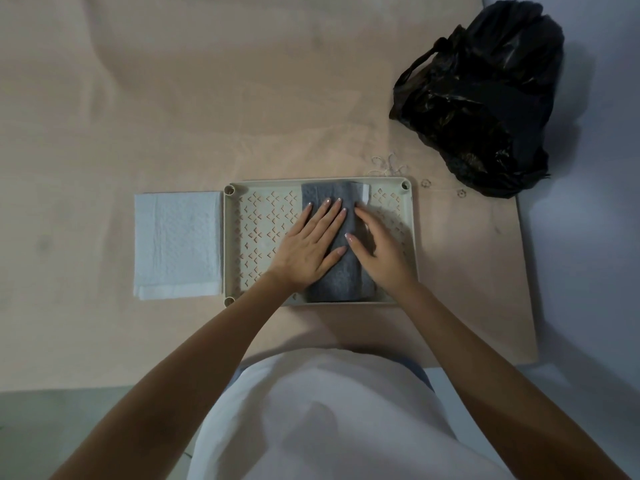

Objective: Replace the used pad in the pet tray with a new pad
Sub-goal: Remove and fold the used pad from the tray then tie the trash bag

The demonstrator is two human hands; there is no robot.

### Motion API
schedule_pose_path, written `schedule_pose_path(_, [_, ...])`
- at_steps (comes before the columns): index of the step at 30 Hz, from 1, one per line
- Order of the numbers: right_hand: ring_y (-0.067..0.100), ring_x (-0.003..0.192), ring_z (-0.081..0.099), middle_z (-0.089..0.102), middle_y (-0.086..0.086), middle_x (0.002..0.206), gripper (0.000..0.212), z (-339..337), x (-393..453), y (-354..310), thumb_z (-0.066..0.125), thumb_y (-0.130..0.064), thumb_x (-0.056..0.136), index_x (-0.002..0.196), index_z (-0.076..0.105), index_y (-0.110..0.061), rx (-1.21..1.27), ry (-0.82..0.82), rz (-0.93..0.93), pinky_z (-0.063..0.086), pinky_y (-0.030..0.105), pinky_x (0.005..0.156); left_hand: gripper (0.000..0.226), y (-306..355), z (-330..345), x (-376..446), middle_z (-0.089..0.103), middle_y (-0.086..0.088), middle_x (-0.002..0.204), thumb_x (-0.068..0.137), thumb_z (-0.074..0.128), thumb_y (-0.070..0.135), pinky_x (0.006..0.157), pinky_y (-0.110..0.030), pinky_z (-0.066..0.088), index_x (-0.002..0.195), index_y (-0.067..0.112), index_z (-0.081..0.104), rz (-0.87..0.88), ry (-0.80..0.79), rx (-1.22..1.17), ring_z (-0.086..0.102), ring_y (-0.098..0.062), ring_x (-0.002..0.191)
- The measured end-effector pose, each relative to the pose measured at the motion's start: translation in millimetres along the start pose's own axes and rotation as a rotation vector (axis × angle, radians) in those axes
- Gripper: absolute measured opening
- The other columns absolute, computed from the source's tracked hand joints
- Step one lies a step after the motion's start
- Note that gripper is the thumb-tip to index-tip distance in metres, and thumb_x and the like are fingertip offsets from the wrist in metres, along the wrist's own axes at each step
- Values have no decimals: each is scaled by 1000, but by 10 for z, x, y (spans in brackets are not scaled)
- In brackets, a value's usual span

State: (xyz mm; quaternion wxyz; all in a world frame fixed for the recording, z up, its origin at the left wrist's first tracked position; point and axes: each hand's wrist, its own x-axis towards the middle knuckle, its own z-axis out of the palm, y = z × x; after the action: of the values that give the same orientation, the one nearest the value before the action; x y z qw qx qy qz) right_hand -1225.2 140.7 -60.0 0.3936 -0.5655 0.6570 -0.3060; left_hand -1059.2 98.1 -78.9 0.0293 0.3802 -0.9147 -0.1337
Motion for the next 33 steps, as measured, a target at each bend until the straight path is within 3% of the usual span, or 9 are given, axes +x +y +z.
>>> schedule_pose_path(6, [24,94,62,67,10,105,29,28,66,-84,64,-12,87,113,62,-2,-181,204,-114,50,43,86,62,-8,-8,-48,27,-13,154,98,28,43,118,-46,18,146,4,27,-23,60,-3,21,-26,144])
schedule_pose_path(11, [13,81,60,61,-4,93,42,166,163,-207,69,-27,84,118,52,-8,-52,160,191,50,29,75,63,-22,-1,-95,22,-13,155,98,26,42,119,-44,17,147,2,24,-35,40,-49,17,-24,145])
schedule_pose_path(15, [4,74,57,56,-15,76,21,159,233,-270,70,-29,83,97,57,-20,41,121,270,45,17,70,63,-28,-28,-113,20,-13,156,99,24,41,119,-41,15,147,1,21,-67,72,-111,13,-24,146])
schedule_pose_path(20, [4,70,59,60,-14,72,8,116,255,-338,68,-23,84,86,61,-22,30,129,230,49,21,69,61,-25,-72,-177,18,-11,156,99,25,40,120,-37,9,148,4,18,-120,180,-149,11,-21,146])
schedule_pose_path(26, [14,71,57,54,-10,70,10,122,182,-211,66,-16,85,80,57,-16,-48,236,290,51,38,74,63,-9,-36,-76,18,-13,156,98,20,43,120,-41,9,148,4,20,-101,52,12,12,-24,146])
schedule_pose_path(33, [21,74,59,61,3,78,8,133,182,-138,64,-11,87,84,61,-5,-72,250,302,48,35,72,65,-23,30,12,21,-12,156,98,18,46,120,-42,8,148,5,24,-92,10,59,14,-24,145])
